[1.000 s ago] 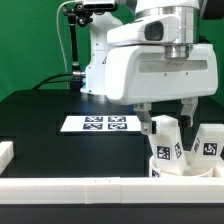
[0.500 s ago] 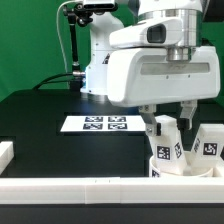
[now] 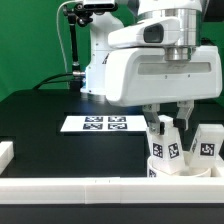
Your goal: Assemble stool
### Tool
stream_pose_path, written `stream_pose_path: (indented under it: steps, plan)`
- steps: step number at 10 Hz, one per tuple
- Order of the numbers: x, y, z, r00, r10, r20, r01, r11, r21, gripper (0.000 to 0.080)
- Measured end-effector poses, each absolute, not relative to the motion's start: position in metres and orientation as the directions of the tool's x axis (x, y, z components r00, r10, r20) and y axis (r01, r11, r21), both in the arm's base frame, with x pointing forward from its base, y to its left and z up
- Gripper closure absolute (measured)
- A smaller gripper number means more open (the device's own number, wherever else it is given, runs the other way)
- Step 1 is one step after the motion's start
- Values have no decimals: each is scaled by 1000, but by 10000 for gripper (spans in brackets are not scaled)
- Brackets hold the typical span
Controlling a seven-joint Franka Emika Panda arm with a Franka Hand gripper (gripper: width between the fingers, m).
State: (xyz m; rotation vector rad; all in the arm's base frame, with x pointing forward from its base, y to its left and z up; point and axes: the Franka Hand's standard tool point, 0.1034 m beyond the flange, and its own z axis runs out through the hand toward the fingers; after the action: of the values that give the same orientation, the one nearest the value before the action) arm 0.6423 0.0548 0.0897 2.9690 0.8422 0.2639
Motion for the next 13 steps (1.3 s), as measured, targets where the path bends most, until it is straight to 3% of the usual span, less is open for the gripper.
stream_pose_path:
  steps: [7,13]
  plan:
    - [642,55,90,984,-39,175,-38,-999,-12,466]
    - [643,71,90,796,-589,141,-578,-808,-116,466]
